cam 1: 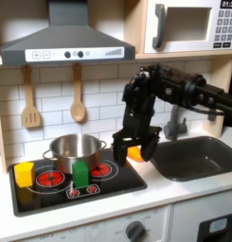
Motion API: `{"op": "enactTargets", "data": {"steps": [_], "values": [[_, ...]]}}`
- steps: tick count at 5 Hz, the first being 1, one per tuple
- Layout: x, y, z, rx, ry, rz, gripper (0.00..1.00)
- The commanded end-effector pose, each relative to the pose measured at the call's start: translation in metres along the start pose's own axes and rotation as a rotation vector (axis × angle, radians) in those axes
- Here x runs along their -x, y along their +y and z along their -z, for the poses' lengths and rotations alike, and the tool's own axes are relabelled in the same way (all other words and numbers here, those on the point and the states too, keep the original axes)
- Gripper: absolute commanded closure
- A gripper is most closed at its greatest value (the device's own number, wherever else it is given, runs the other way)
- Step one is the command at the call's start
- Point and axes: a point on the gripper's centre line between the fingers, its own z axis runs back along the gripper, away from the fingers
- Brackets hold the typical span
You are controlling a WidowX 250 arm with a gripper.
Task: Reach green block
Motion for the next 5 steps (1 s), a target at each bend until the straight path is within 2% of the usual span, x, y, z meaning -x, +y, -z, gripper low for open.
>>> {"op": "enactTargets", "data": {"steps": [1,3,5], "values": [[-0.023,0.011,0.005,-0.009,-0.004,-0.004,0.0],[-0.051,0.018,0.014,-0.015,-0.014,-0.02,0.0],[-0.065,0.024,0.023,-0.025,-0.014,-0.024,0.0]]}}
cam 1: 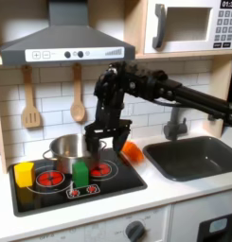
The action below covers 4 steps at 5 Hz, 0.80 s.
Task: Reach green block
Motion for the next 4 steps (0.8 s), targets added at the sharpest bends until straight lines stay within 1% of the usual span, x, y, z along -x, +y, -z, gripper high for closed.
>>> {"op": "enactTargets", "data": {"steps": [1,2,3,4], "values": [[-0.013,0.005,0.01,-0.009,0.008,-0.018,0.0],[-0.019,0.008,0.017,-0.002,0.014,-0.006,0.0],[-0.024,0.009,0.025,-0.009,0.024,0.026,0.0],[-0.028,0.011,0.03,-0.009,0.026,0.028,0.0]]}}
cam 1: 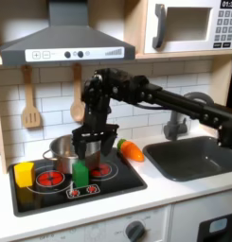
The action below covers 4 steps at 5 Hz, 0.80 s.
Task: Reach green block
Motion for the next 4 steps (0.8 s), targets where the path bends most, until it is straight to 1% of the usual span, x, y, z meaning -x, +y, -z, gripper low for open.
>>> {"op": "enactTargets", "data": {"steps": [1,2,3,4], "values": [[-0.012,0.004,0.01,0.004,0.008,0.015,0.0],[-0.021,0.007,0.015,0.009,0.019,0.071,0.0],[-0.025,0.008,0.019,0.031,0.032,0.129,0.0],[-0.023,0.006,0.025,0.033,0.046,0.154,0.0]]}}
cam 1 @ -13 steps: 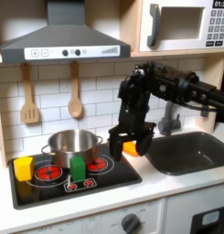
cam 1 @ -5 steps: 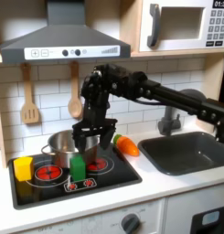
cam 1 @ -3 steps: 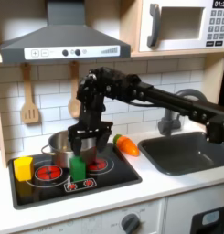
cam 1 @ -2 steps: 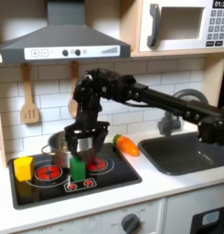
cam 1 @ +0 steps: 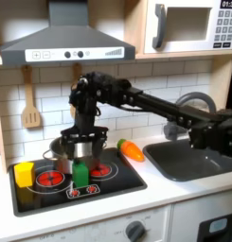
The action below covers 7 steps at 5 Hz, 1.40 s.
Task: Reach green block
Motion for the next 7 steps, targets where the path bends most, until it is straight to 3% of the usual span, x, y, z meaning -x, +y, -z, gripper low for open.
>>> {"op": "enactTargets", "data": {"steps": [1,3,7], "values": [[0.005,-0.001,0.005,0.008,0.011,0.03,0.0],[0.007,-0.002,0.016,0.017,0.034,0.023,0.0],[0.008,0.001,0.024,0.014,0.046,-0.008,0.0]]}}
